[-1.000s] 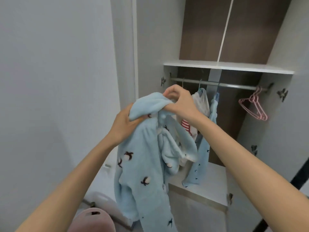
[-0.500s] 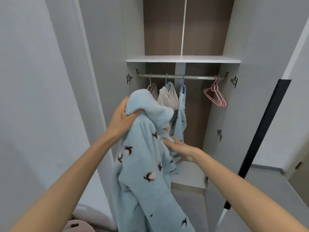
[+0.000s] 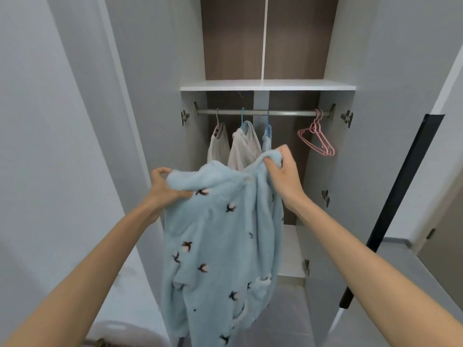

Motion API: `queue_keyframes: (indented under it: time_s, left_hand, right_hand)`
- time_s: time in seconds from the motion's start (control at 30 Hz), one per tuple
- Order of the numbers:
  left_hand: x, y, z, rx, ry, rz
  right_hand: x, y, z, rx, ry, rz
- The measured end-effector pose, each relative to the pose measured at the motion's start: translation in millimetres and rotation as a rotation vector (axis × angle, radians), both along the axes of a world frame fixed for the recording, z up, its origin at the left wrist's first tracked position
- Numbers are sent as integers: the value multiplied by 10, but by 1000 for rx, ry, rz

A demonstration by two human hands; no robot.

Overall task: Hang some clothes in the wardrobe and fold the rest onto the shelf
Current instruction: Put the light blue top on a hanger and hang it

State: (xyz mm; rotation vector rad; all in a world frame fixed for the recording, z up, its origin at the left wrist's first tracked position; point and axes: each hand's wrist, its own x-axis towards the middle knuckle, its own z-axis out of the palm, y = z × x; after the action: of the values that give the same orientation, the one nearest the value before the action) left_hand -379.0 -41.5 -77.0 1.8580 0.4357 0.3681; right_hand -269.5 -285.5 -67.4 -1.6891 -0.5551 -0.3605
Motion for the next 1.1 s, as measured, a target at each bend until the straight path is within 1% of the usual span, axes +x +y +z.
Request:
queue_keyframes:
  time_s: [0.07, 0.13, 0.23, 0.3, 0.4, 0.47, 0.53, 0.57, 0.67, 0.7, 0.73, 0.77, 0.83, 0.9, 0.93, 1.0, 1.1]
  left_hand:
    - [20, 129, -23, 44, 152, -171]
    - [49, 201, -23, 71, 268, -304]
    - [213, 250, -99, 33, 329, -416]
    - [384, 222, -181, -29, 348, -392]
    - [695, 165, -340, -257, 334, -328]
    - [908, 113, -427, -332, 336, -335]
    - [1085, 20, -488, -338, 386, -346]
    - [1165, -34, -528, -313, 444, -349]
    - [1389, -200, -730, -132, 618, -370]
    - [1471, -250, -828, -132, 644, -350]
    - [1548, -301, -924, -203, 624, -311]
    - [1650, -325, -1002, -336, 556, -247]
    - [1830, -383, -1012, -607, 342, -124]
    - [1981, -437, -920, -751, 192, -89]
    - [2068, -457, -877, -794, 155, -102]
    - [2243, -510, -800, -815, 125, -142]
    - [2528, -672, -769, -832, 151, -201]
  right_hand:
    - [21, 61, 162, -74, -153, 43]
    - [19, 111, 274, -134, -247, 90]
    - [25, 191, 348, -182, -322, 112]
    - [47, 218, 364, -209, -336, 96]
    - [51, 197, 362, -271, -324, 94]
    - [27, 161, 361, -331, -315, 116]
    - [13, 104, 360, -388, -311, 139]
    - [20, 70, 351, -407, -307, 151]
    - [97, -48, 269, -395, -289, 148]
    - [143, -96, 218, -387, -274, 133]
    - [198, -146, 164, -386, -256, 118]
    - [261, -203, 105, -395, -236, 99]
    - [446, -343, -45, -450, -192, 63]
    - [700, -502, -242, -559, -121, 49]
    - [847, -570, -349, -632, -71, 46]
    - [1126, -662, -522, -812, 48, 64]
    - [1501, -725, -642, -1106, 202, 176]
